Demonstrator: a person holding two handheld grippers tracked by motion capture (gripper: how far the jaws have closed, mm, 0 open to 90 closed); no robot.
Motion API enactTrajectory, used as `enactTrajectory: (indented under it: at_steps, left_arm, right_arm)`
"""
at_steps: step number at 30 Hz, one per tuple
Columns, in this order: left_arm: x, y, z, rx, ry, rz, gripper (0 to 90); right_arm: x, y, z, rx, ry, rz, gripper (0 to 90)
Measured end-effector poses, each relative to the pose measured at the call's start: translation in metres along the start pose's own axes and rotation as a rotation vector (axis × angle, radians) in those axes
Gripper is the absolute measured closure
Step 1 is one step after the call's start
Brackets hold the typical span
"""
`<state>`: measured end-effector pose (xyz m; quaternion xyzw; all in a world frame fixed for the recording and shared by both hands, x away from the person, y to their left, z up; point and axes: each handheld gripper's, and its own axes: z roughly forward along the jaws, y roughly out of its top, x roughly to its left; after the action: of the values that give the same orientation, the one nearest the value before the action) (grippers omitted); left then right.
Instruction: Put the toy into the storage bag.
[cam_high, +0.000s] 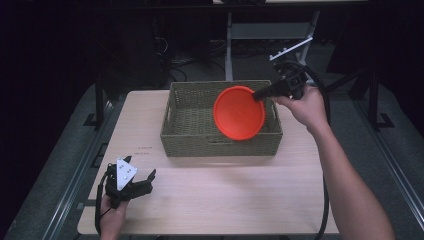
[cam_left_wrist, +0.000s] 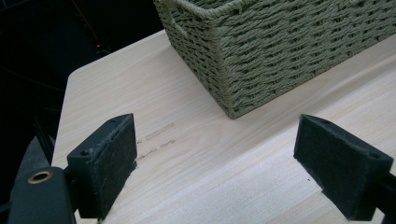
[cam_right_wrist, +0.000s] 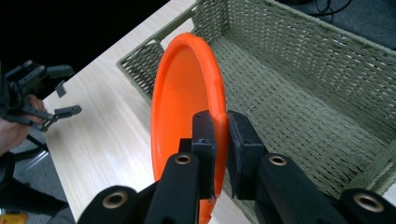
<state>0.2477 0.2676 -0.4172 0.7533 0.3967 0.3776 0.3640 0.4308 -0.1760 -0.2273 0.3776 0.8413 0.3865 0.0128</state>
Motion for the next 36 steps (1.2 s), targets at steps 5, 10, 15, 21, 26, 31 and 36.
enactTrajectory:
  at_steps: [5, 10, 15, 21, 26, 31, 36]
  left_arm:
    - [-0.001, 0.0, 0.0, -0.005, 0.0, -0.002, 12.8]
    - [0.0, 0.0, 0.0, -0.007, 0.001, -0.011, 12.8]
    - [0.0, -0.001, 0.0, -0.008, -0.001, -0.013, 12.8]
    - [0.0, -0.001, -0.001, -0.009, 0.0, -0.008, 12.7]
    - [0.001, -0.001, 0.0, -0.008, -0.006, -0.014, 12.7]
    - [-0.001, 0.0, -0.001, -0.009, -0.001, -0.005, 12.8]
    - [0.001, -0.001, -0.001, -0.006, 0.001, -0.011, 12.8]
  right_arm:
    - [-0.009, 0.002, 0.002, -0.006, -0.023, 0.03, 82.0]
    - [-0.017, 0.007, 0.007, -0.004, -0.058, 0.046, 82.0]
    - [-0.021, 0.013, 0.013, -0.003, -0.057, 0.058, 82.0]
    - [-0.025, 0.02, 0.022, -0.008, -0.076, 0.062, 81.9]
    - [-0.031, 0.021, 0.03, 0.007, -0.091, 0.072, 81.9]
    - [-0.038, 0.018, 0.041, -0.001, -0.105, 0.091, 81.9]
    - [-0.049, 0.013, 0.051, 0.002, -0.097, 0.124, 81.9]
